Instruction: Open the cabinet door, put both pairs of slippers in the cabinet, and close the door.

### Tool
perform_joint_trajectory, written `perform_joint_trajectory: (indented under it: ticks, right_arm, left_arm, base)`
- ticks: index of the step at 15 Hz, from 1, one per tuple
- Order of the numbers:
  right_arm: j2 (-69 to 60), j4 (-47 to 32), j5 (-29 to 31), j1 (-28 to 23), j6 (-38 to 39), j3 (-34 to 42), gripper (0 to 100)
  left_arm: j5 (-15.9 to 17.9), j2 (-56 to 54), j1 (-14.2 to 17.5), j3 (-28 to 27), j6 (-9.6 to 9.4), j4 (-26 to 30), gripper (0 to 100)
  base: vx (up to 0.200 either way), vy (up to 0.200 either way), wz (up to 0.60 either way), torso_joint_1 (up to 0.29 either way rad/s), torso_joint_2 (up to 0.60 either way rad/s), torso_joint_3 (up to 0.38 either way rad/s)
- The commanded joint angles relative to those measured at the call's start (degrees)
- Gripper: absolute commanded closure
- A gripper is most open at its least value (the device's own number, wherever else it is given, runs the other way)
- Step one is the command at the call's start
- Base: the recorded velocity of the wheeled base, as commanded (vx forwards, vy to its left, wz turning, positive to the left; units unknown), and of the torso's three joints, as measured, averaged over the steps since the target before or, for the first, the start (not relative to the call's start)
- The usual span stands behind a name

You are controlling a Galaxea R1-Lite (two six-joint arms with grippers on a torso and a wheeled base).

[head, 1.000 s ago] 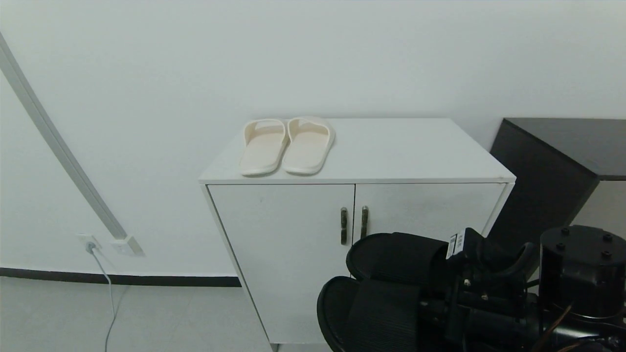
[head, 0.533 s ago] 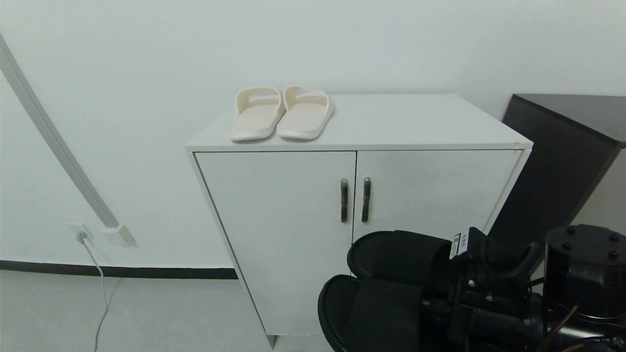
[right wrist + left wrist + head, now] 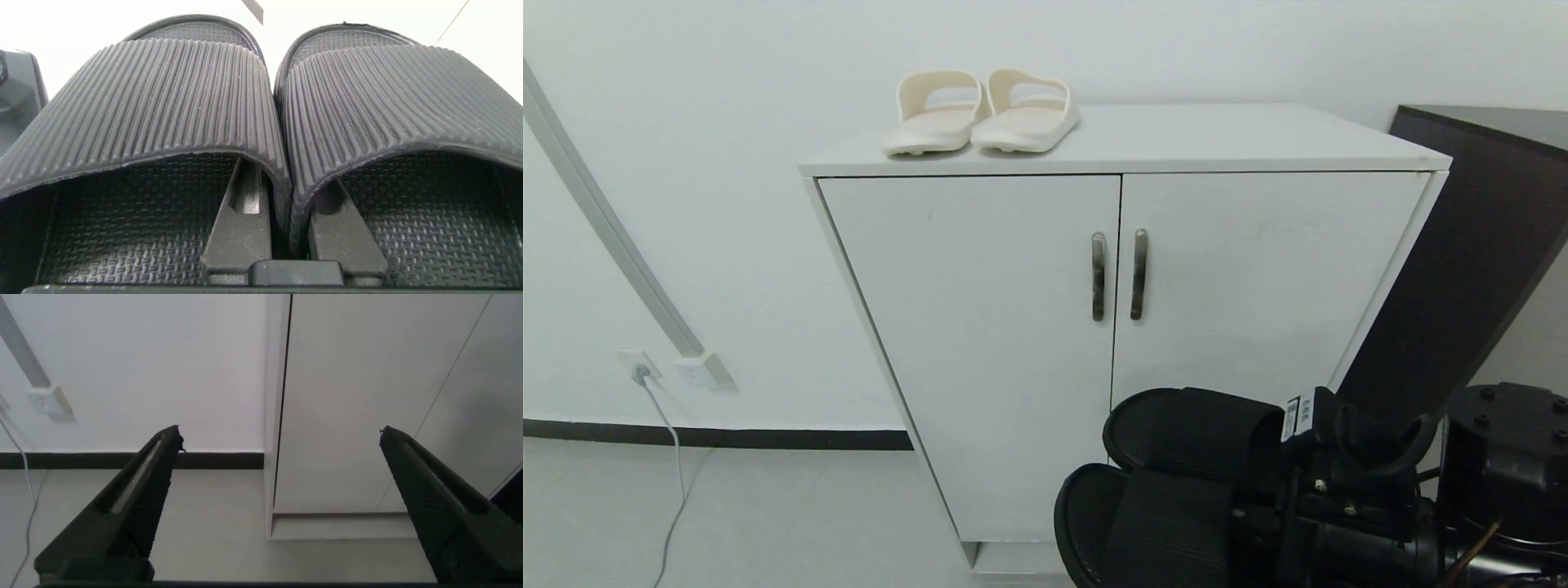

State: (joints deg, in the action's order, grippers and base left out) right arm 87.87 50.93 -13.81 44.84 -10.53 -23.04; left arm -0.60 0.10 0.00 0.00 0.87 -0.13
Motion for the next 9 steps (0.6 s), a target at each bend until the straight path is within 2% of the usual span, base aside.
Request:
perform_joint_trajectory:
  ticks: [1, 4, 5, 9]
  right_arm:
    - [0.11, 0.22, 0.01, 0.08, -0.01, 0.36, 100]
    - [0.28, 0.31, 0.01, 0.08, 0.07, 0.72, 100]
    - [0.37, 0.22, 0.01, 0.08, 0.07, 0.72, 100]
    - [1.43, 0.31, -0.07, 0.51, -0.01, 0.89, 100]
  left_arm:
    - [-0.02, -0.01, 0.0, 0.0, 0.01, -0.04, 0]
    - [-0.02, -0.01, 0.0, 0.0, 0.01, -0.04, 0]
    - [-0.02, -0.01, 0.0, 0.0, 0.01, -0.04, 0]
    - [0.07, -0.01, 0.0, 0.0, 0.01, -0.04, 0]
  base:
    - [0.0, 0.0, 0.0, -0.036, 0.44, 0.393]
    - [0.0, 0.0, 0.0, -0.02, 0.41, 0.395]
    - [0.0, 0.0, 0.0, 0.002, 0.21, 0.207]
    - [0.0, 0.0, 0.0, 0.0, 0.05, 0.046]
